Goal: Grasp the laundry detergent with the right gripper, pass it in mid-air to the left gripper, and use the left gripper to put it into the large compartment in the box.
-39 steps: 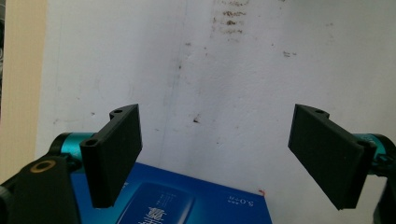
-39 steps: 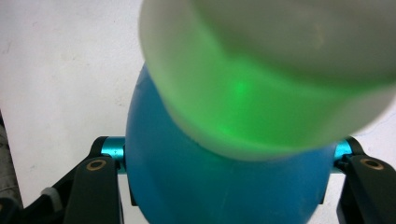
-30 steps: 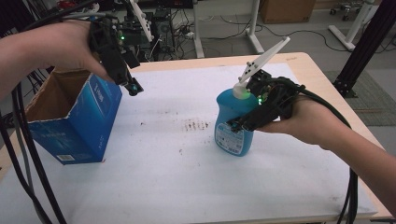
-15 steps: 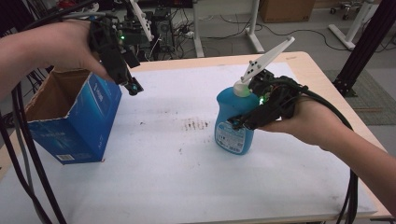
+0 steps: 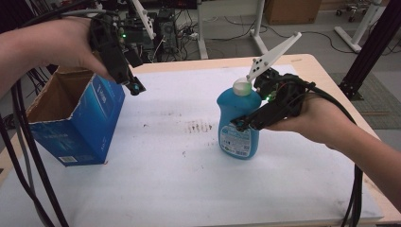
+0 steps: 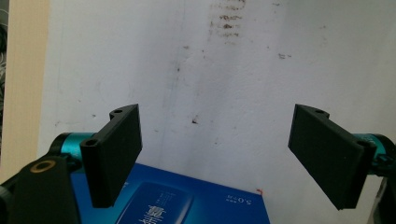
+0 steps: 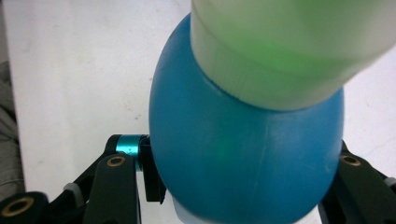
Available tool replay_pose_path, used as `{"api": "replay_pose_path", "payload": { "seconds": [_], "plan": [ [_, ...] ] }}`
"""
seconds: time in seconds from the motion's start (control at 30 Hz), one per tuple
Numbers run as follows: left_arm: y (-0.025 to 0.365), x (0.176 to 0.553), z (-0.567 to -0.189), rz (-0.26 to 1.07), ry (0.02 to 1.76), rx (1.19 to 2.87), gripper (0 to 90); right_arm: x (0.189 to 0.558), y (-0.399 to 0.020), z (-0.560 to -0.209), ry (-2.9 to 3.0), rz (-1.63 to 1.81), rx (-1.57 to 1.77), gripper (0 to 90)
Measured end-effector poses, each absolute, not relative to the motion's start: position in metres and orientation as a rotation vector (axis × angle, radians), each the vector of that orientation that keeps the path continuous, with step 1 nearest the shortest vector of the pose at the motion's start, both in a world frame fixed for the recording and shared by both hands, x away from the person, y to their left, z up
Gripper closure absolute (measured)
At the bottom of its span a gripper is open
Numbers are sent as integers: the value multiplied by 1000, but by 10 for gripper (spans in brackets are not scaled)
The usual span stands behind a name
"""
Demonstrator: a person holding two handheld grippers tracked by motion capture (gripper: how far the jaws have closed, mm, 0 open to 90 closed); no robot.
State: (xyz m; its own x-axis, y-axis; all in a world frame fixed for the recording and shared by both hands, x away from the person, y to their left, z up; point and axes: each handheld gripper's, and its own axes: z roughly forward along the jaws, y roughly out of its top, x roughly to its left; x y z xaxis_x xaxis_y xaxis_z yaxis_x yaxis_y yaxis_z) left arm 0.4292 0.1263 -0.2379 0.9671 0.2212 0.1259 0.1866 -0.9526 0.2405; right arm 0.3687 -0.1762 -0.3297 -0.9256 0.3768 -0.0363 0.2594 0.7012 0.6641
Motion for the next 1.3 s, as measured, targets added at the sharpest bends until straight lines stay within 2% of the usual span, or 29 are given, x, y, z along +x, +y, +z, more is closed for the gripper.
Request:
{"api": "replay_pose_path", "payload": {
  "seconds": [0.77,1.3],
  "plan": [
    [107,402,-176,191,97,2789,175,397,-137,-253,2833,1239,94,449],
    [90,394,-151,102,25,2733,175,405,-98,-225,2856,1270,-89,449]
  ]
}}
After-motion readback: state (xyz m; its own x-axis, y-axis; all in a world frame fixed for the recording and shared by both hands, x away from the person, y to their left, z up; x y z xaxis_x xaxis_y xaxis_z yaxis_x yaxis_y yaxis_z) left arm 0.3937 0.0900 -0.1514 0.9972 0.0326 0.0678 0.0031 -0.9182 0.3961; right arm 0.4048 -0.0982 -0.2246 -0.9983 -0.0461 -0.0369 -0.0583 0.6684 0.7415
